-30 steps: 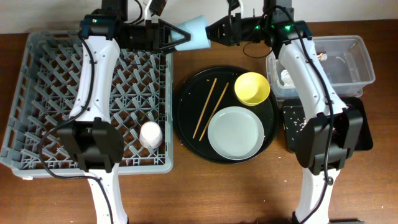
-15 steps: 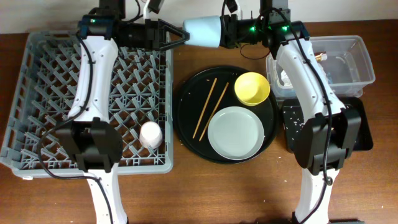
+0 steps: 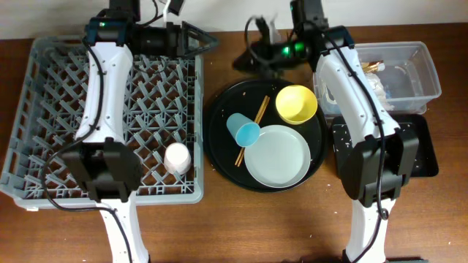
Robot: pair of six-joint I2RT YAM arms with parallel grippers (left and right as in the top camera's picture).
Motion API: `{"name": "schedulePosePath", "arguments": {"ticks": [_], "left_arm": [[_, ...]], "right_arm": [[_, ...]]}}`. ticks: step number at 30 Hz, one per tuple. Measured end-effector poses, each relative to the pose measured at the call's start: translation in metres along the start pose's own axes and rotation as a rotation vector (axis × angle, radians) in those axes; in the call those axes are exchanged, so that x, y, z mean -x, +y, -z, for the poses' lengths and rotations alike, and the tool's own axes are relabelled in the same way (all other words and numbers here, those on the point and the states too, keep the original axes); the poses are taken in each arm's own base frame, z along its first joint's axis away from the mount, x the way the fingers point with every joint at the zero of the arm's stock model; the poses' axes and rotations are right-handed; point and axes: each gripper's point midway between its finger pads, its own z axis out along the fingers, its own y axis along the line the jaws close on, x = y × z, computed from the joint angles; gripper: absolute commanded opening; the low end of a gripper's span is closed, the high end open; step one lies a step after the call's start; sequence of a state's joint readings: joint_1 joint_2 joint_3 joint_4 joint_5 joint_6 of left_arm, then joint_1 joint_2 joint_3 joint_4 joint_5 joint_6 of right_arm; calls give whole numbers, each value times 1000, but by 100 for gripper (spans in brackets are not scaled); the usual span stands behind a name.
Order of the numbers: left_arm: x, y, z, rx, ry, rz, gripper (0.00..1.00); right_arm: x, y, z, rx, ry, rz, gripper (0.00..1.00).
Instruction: Sort waste into correct bins and load items into the dishwasher rack
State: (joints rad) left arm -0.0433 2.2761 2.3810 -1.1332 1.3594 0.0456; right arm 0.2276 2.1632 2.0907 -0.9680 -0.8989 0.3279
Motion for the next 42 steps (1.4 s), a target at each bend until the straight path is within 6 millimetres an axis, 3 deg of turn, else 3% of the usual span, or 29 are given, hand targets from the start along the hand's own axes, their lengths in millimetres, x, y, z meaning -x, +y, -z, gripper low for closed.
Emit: {"name": "schedulePosePath", "arguments": {"ticks": [3, 7, 11, 15, 19, 22, 32, 37, 42], "left_arm": [[-2, 37, 15, 203, -3, 32, 83], [-16, 70, 25, 410, 35, 91, 83], [-28, 95, 39, 583, 73, 129, 83], [-32, 107, 49, 675, 87, 133, 84], [-33, 112, 53, 711, 91, 132, 84], [-33, 113, 54, 719, 92, 132, 84], [-33, 114, 55, 731, 93, 132, 84], [-34, 118, 59, 760, 98, 133, 84], [-35, 119, 60, 775, 102, 136, 84]], "right_arm": [[-24, -45, 5, -251, 54, -81, 49], [-48, -74, 13, -465, 113, -133, 52], [-86, -77, -3, -575, 211, -231, 46], [-130, -67, -37, -630, 298, -322, 43], [-153, -58, -70, -639, 322, -316, 43], [-169, -61, -79, -657, 347, -343, 47], [-171, -54, -88, -616, 350, -365, 51], [-157, -85, -72, -831, 314, -83, 51], [-155, -74, -73, -852, 372, 226, 51]]}}
